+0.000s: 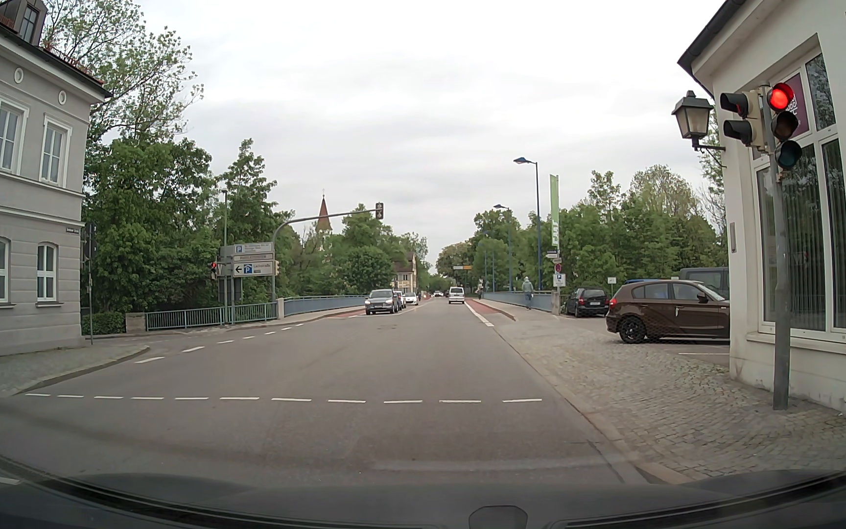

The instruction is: Follow the waypoints while adhering to traffic rules and regulations

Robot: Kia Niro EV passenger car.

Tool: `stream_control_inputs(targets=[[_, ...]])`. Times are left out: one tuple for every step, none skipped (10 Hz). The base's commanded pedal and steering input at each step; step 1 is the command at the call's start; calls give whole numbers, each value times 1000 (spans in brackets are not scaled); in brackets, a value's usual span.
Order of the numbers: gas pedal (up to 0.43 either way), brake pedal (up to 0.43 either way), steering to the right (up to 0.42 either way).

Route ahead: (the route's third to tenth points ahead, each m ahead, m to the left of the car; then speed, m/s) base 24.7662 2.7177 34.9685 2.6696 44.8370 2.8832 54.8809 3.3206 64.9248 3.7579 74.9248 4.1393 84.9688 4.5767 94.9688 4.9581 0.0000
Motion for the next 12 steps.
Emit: stream_control_inputs(targets=[[0,213,-4],[0,213,-4],[0,213,-4],[0,213,-4],[0,213,-4],[0,213,-4],[0,213,-4],[0,213,-4],[0,55,-4],[0,0,-4],[0,0,-4],[8,0,-4]])
